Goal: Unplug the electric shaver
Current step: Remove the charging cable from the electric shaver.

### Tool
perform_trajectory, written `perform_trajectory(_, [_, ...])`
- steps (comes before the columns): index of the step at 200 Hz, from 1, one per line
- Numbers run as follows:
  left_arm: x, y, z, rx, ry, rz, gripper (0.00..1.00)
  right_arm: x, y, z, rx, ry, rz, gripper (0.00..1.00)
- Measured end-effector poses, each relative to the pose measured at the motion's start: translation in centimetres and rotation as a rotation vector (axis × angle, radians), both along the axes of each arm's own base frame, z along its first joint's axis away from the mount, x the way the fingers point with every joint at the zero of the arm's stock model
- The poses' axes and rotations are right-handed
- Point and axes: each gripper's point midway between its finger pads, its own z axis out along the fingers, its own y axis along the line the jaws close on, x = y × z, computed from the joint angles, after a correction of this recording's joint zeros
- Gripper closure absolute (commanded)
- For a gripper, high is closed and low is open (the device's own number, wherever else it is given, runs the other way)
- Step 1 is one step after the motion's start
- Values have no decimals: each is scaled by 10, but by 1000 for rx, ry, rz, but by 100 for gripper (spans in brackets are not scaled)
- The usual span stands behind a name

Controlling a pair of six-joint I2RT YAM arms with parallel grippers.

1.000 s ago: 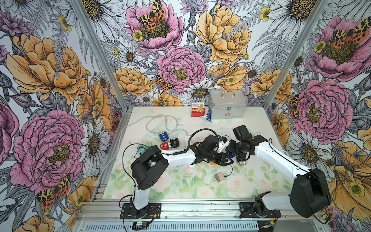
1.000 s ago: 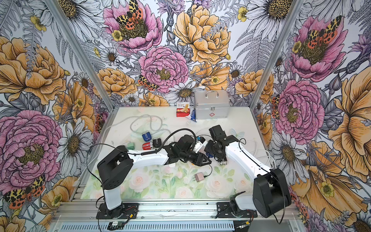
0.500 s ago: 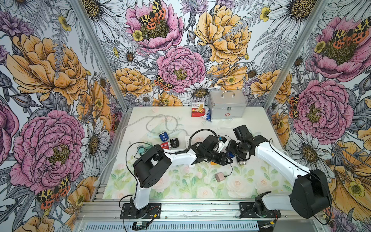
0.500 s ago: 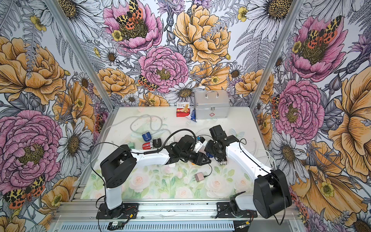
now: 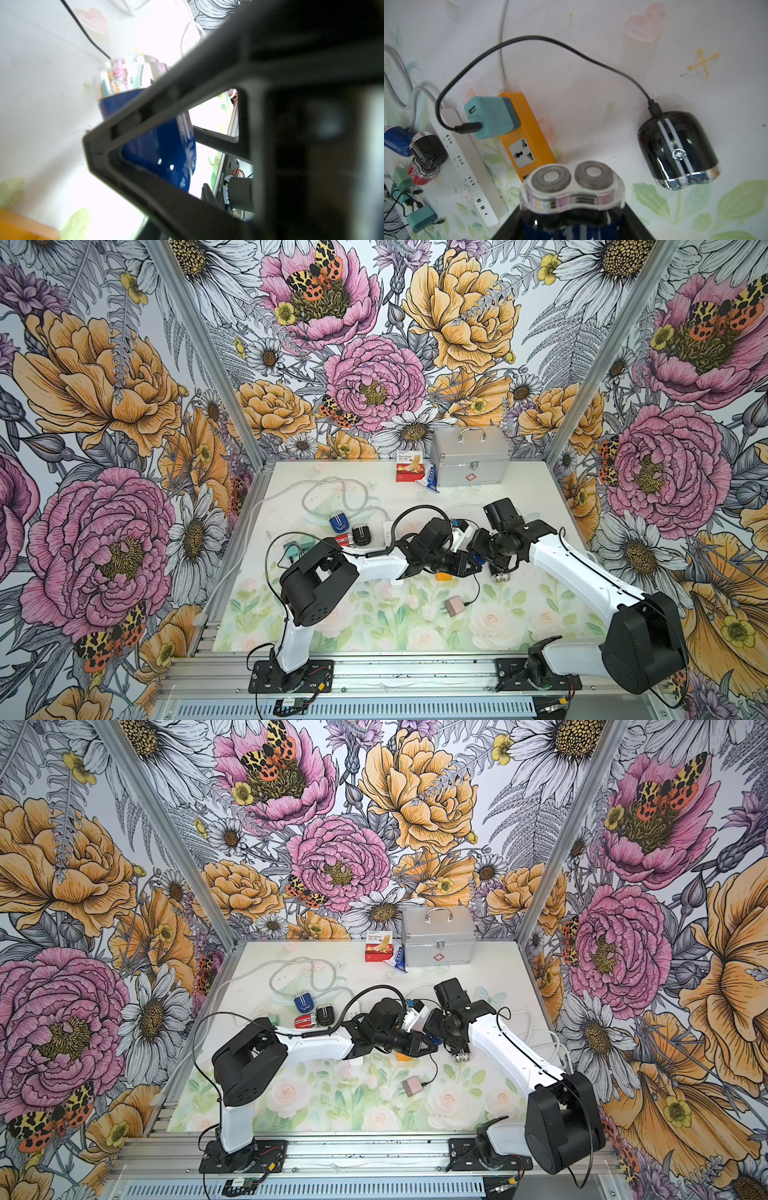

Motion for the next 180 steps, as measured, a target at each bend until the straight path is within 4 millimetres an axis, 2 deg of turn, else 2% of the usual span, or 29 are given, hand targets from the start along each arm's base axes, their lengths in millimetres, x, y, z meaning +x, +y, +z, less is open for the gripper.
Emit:
perform_trajectory(32, [0,0,-3,4,12,6,87,0,0,0,6,3,-13,68])
perform_trajectory(51, [1,0,-4,6,20,13,100,0,0,3,10,-6,-22,68])
perform_trajectory(180, [1,-1,-4,-17,-7,22,100,2,-9,5,-8,-13,-102,74])
